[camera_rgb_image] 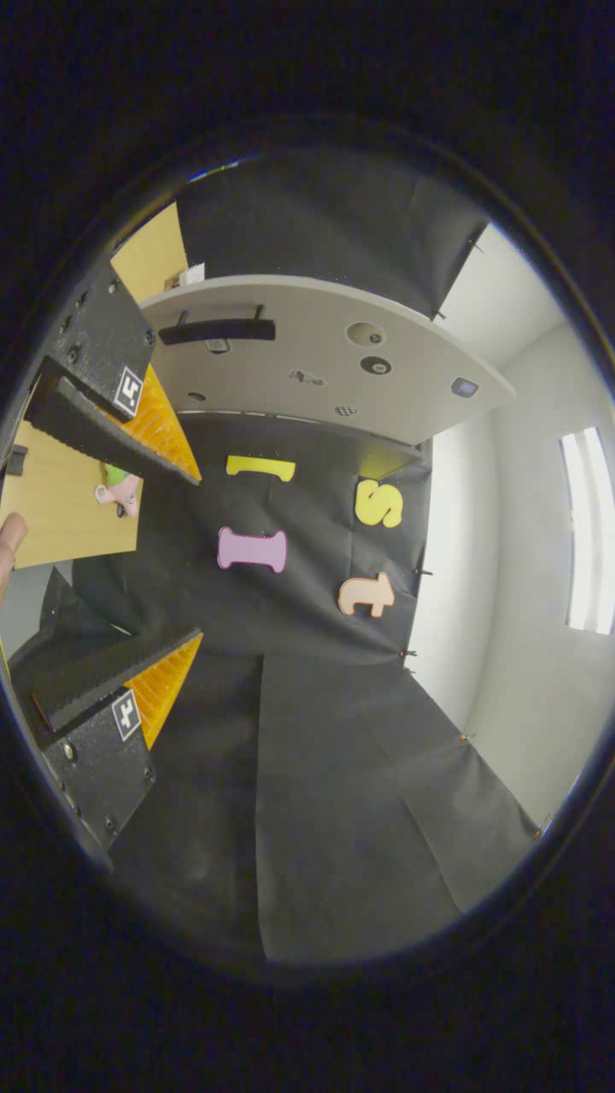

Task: Open the shoe cabinet door, grab the shoes and put them into the shoe cabinet, then close the shoe cabinet door.

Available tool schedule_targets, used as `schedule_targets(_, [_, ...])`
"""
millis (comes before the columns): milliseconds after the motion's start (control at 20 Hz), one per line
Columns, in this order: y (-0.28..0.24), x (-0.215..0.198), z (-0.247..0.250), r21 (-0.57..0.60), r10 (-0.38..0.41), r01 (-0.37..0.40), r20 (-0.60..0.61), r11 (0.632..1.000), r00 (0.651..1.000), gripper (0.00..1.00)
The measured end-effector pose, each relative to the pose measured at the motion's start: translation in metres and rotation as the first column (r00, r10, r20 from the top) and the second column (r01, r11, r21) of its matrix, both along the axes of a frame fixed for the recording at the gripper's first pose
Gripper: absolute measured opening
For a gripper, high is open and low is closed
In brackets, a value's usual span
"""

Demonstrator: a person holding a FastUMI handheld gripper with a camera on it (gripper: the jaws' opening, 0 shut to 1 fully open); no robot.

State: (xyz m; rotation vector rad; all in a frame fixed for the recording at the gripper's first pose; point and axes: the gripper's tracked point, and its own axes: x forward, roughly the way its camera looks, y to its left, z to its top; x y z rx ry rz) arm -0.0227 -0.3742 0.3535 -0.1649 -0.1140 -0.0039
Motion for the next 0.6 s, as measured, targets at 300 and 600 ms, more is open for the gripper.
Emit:
schedule_targets(300, [0.023, 0.03, -0.012, 0.066, 0.038, -0.035, -0.049, 0.997, 0.998, 1.0])
schedule_targets(600, [0.095, 0.039, -0.02, 0.061, 0.151, -0.146, -0.103, 0.987, 0.983, 1.0])
